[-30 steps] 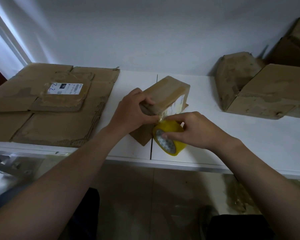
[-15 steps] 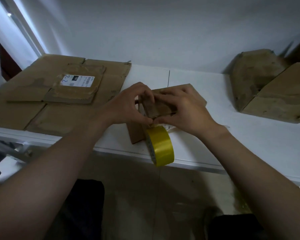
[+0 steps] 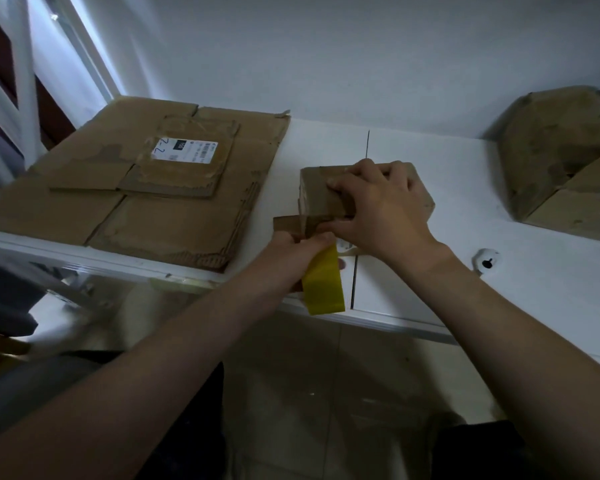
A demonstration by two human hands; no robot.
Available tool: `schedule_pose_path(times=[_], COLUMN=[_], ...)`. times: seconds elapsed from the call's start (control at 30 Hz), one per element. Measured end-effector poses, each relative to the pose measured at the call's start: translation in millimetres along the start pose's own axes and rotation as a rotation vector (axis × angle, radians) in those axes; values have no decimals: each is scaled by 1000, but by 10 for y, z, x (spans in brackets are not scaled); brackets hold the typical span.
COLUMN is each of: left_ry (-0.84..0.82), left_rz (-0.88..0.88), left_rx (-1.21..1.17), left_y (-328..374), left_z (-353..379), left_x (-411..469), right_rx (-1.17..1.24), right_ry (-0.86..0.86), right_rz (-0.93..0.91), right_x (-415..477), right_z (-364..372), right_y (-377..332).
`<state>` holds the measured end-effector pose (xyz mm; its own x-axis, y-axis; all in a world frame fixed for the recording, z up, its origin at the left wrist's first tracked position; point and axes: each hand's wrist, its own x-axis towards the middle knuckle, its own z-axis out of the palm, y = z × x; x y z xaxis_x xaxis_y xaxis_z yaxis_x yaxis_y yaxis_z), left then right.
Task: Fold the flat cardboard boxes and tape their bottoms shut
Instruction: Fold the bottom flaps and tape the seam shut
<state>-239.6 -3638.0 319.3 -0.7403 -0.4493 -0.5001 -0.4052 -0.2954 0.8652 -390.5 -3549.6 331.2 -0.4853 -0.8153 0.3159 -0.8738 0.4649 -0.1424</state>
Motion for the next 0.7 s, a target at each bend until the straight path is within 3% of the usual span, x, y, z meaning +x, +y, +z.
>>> schedule_pose_path(times=[0.07,0.2,0.57,0.7], left_ry=[-22,-27,-118,-52], left_rz=[25,53,-148,-175], left_rx=[-128,-65,-155,-150], left_y=[-22,-2,-6,-47], left_z=[94,106,44,27], left_x=[-49,-111,-232,-233], right_rx=[-35,-63,-7,-18], right_ry=[0,-17,-38,-39], right_rz=[18,33,62,53], right_x=[20,44,2,-13], right_z=[-6,-15,-84,-84], right_y=[-21,-73,-105,-102])
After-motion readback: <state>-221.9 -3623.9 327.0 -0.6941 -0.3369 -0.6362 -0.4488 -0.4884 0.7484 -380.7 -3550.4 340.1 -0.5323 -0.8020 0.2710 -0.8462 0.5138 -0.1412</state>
